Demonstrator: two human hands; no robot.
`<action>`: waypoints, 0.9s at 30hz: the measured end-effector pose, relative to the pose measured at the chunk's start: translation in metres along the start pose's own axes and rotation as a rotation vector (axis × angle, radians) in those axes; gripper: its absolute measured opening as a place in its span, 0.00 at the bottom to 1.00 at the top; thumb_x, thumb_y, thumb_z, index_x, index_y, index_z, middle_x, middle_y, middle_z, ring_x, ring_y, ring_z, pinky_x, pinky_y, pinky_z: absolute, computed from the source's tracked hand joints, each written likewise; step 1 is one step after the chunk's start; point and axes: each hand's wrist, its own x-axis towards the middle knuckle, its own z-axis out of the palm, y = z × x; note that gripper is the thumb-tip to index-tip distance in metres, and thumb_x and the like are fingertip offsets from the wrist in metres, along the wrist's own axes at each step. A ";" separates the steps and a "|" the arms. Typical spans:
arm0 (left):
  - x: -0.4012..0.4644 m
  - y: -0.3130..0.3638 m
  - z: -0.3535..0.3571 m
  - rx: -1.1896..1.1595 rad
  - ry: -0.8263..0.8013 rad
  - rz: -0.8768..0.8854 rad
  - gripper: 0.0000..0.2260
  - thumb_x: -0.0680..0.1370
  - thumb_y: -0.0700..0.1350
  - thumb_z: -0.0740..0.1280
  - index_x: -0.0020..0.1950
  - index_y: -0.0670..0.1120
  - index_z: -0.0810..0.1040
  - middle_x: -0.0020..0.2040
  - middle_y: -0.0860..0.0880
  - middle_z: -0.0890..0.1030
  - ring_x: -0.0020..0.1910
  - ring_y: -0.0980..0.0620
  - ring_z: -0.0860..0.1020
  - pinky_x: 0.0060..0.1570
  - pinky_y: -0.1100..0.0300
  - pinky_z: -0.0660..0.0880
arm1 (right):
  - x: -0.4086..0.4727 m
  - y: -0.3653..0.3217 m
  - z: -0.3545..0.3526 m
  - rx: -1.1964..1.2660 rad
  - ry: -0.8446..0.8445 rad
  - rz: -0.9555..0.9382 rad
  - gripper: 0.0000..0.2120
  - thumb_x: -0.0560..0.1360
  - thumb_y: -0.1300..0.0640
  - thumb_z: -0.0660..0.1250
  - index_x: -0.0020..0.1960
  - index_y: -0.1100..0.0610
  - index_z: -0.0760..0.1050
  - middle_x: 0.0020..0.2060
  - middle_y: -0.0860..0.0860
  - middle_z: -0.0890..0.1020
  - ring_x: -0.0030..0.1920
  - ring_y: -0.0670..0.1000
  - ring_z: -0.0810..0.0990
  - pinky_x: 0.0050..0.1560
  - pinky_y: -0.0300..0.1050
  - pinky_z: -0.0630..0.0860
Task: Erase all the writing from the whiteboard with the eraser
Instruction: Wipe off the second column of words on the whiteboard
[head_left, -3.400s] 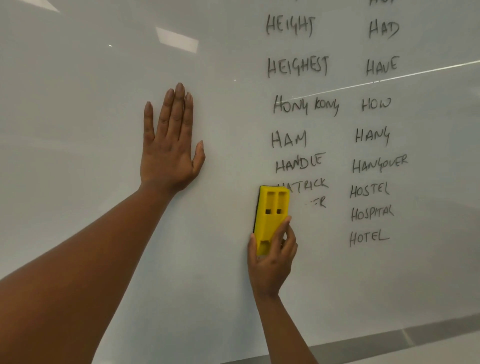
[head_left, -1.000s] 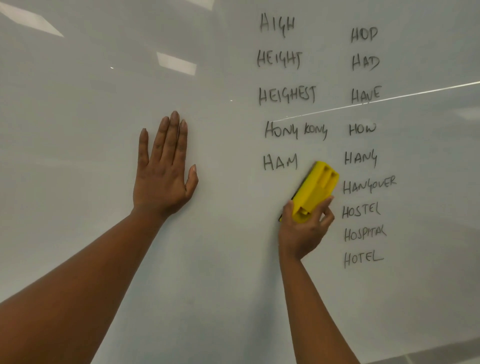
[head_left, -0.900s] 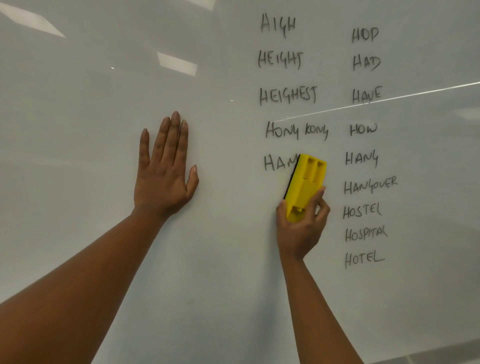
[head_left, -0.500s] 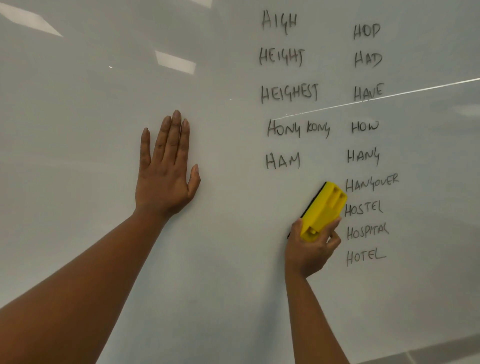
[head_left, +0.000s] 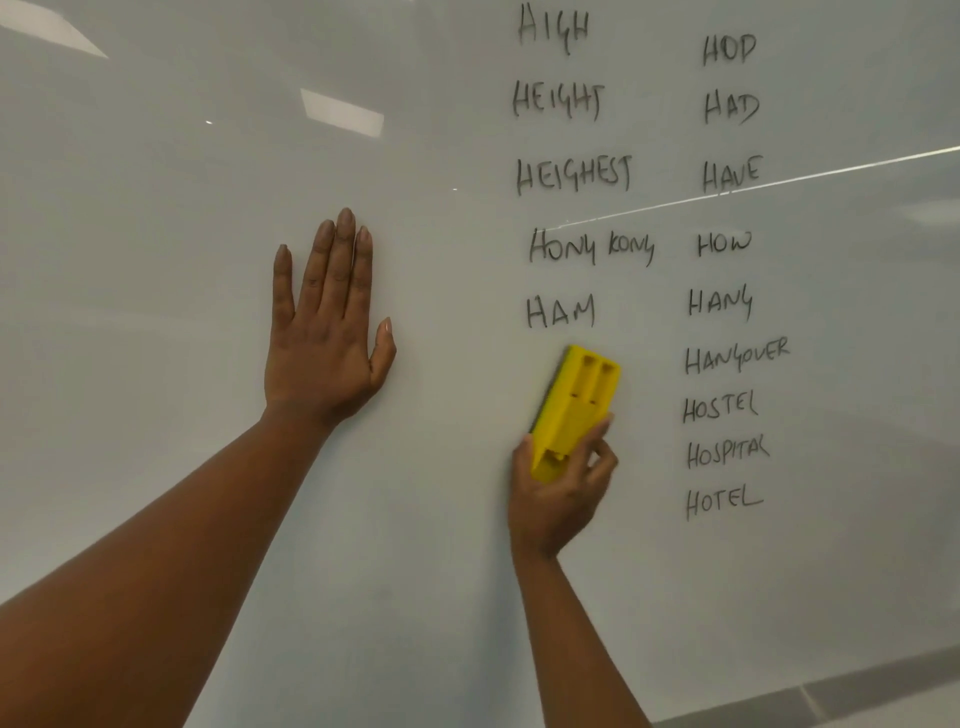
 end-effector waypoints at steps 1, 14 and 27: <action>-0.001 0.000 0.000 -0.002 0.000 -0.001 0.30 0.78 0.51 0.48 0.77 0.39 0.48 0.77 0.40 0.50 0.76 0.45 0.48 0.73 0.47 0.40 | -0.009 -0.003 0.000 -0.013 -0.027 -0.069 0.35 0.69 0.44 0.63 0.71 0.61 0.62 0.52 0.60 0.74 0.49 0.59 0.74 0.42 0.51 0.77; -0.001 -0.001 0.001 0.012 0.010 0.007 0.29 0.78 0.51 0.48 0.77 0.39 0.48 0.77 0.40 0.51 0.76 0.45 0.49 0.73 0.47 0.40 | 0.006 0.062 -0.023 -0.113 -0.037 -0.013 0.36 0.70 0.43 0.61 0.72 0.61 0.60 0.53 0.62 0.73 0.50 0.63 0.74 0.40 0.57 0.79; -0.001 -0.002 0.001 -0.003 0.037 0.017 0.29 0.77 0.48 0.50 0.76 0.39 0.52 0.77 0.41 0.54 0.76 0.45 0.52 0.73 0.46 0.44 | -0.060 -0.015 0.003 -0.073 -0.236 -0.626 0.34 0.69 0.48 0.63 0.71 0.59 0.58 0.55 0.55 0.70 0.39 0.54 0.67 0.38 0.45 0.69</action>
